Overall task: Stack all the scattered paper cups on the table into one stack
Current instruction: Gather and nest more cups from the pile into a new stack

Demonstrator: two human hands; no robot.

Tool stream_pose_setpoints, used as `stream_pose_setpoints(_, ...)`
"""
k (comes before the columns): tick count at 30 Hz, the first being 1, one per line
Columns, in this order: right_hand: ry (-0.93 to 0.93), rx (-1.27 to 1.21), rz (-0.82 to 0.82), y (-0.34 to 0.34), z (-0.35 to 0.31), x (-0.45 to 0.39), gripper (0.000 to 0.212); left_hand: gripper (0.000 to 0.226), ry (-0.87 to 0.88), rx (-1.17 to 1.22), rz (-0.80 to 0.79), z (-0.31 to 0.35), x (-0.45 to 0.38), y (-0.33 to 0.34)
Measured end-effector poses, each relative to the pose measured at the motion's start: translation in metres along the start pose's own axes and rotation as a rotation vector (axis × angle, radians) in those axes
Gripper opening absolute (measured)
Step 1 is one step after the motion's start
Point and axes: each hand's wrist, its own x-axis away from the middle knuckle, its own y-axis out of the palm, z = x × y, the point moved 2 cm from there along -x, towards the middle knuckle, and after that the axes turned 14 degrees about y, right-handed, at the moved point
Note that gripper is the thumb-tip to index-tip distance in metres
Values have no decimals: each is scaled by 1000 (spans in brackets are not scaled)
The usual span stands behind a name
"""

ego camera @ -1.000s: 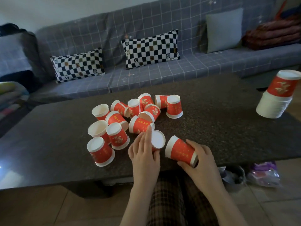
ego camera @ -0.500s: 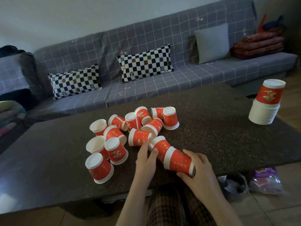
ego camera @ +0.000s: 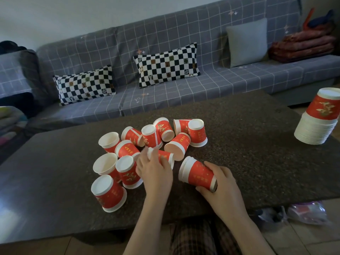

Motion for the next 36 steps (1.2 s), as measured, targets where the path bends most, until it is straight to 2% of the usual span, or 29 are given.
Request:
stream_pose_setpoints(4, -2, 6, -7, 5, -1, -7, 78, 40, -110, -16, -64, -14, -24, 4)
stream_pose_setpoints(7, -22, -13, -19, 8, -2, -10, 77, 41, -195, 134, -62, -22, -28, 10)
stream_pose_setpoints(12, -74, -48, -47, 9, -5, -12, 76, 39, -124, 340, -67, -7, -8, 8)
stream_pose_setpoints(16, -143, -49, -111, 15, -12, -6, 75, 39, -186, 590, -189, 9, 6, -2)
stream_pose_setpoints(19, -170, -67, -127, 20, -18, 2, 75, 37, -176, 645, -232, 14, 16, -13)
stream_pose_setpoints(22, -179, -77, -150, 25, -21, 9, 75, 27, -137, 492, -52, 5, 25, -29)
stream_pose_setpoints(24, -182, -69, -165, 29, -25, 15, 75, 27, -89, 241, 157, -9, 29, -45)
stream_pose_setpoints(26, -191, -66, -183, 34, -30, 21, 75, 31, -82, 22, 285, -24, 31, -60)
stream_pose_setpoints(30, -217, -61, -220, 46, -42, 32, 75, 40, -222, -120, 260, -60, 33, -77)
stream_pose_setpoints(33, -220, -53, -210, 54, -48, 39, 76, 47, -299, -76, 207, -76, 34, -78)
stream_pose_setpoints(36, -221, -44, -168, 57, -49, 45, 76, 59, -296, -26, 198, -88, 38, -73)
